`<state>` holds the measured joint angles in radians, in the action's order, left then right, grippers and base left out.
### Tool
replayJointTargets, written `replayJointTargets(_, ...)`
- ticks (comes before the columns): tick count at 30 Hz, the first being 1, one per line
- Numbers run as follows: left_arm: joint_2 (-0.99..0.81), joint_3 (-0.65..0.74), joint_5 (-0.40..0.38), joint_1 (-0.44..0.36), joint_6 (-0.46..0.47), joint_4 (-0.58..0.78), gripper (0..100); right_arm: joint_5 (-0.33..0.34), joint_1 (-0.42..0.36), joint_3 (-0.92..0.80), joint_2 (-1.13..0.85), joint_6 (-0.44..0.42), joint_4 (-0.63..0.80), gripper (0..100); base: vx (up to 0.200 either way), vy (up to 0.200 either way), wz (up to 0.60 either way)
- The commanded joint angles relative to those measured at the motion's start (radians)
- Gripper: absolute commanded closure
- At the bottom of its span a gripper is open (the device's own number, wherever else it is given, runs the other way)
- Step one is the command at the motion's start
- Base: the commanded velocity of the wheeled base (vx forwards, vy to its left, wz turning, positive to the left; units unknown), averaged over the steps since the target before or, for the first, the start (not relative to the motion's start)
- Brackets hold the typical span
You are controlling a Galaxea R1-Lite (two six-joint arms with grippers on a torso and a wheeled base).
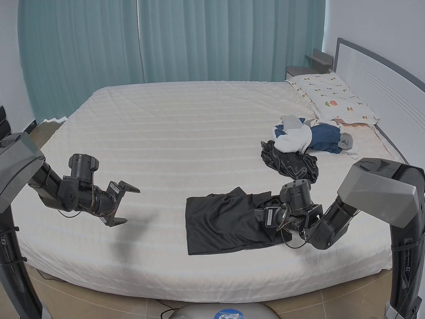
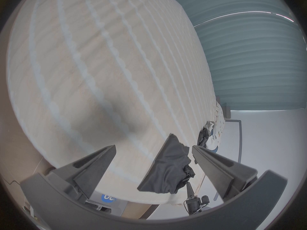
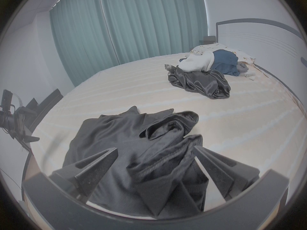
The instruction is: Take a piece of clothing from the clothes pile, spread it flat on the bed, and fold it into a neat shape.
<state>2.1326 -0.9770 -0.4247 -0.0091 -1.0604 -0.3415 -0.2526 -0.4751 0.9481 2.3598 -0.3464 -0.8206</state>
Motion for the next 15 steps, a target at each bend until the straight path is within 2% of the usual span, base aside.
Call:
replayJointTargets(1,0.004,0.0,0.001,-0.002,0.004,-0.001,0,-0.002,-0.003,0.005,0.029,0.012,0.012,0,0.0,0.0,0.0)
replayJointTargets(9,0.004,-0.002,0.001,-0.002,0.005,-0.001,0,-0.002,0.01,-0.023,0.047,0.024,0.012,0,0.0,0.0,0.0)
replayJointTargets(15,0.006,-0.002,0.001,-0.002,0.007,-0.001,0,0.012,0.049,-0.129,-0.051,0.035,0.009,0,0.0,0.0,0.0)
